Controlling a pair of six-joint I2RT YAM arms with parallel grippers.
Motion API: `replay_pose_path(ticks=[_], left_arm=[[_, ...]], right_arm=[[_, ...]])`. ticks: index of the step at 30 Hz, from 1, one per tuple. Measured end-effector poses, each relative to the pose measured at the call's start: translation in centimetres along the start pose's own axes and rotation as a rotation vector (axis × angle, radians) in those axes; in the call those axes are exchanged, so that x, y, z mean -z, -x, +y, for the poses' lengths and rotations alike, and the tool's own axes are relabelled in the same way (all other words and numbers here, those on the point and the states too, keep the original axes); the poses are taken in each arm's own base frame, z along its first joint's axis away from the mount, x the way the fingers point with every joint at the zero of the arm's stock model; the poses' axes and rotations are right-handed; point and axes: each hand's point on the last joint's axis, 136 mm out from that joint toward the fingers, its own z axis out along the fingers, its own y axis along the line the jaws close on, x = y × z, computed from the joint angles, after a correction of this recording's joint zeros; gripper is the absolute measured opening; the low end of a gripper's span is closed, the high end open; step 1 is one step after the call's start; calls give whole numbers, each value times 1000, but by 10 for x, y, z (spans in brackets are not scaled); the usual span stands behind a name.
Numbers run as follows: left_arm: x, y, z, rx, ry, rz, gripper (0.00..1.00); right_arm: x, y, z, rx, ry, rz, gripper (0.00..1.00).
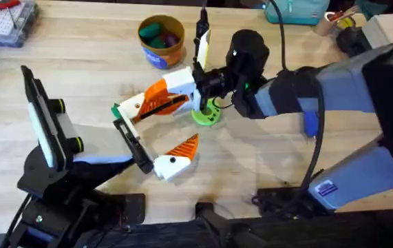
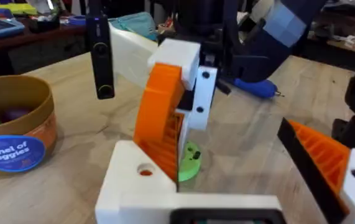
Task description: Pick up the gripper from the table and insert it into the empty holder that is missing its gripper. Then pick up a screw, insert it into the mounting hole, and use the screwdriver to tighten it. Finally, clean up the table by picking up the vegetable and placing it into the bucket.
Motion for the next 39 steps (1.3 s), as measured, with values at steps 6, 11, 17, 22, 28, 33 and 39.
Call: replay_pose_path(ticks=[6, 11, 17, 22, 28, 33, 39], left_arm=[[0, 0, -3, 0, -17, 1, 990], [0, 0, -3, 0, -18, 1, 990], [0, 0, -3, 0, -18, 1, 990], [0, 0, -3, 0, -18, 1, 990], [0, 0, -3, 0, -18, 1, 990], [0, 0, -3, -3, -20, 1, 990], [0, 0, -4, -3, -21, 1, 990]], right_arm=[[-5, -4, 1, 2, 1, 17, 991], [-5, -4, 1, 1, 1, 17, 994], [-5, -4, 1, 1, 1, 15, 995], [2, 2, 0, 3, 0, -5, 995], [27, 15, 4, 1, -27, -82, 995], [63, 29, 9, 14, -114, -224, 995], [101, 42, 29, 141, -265, -360, 995]])
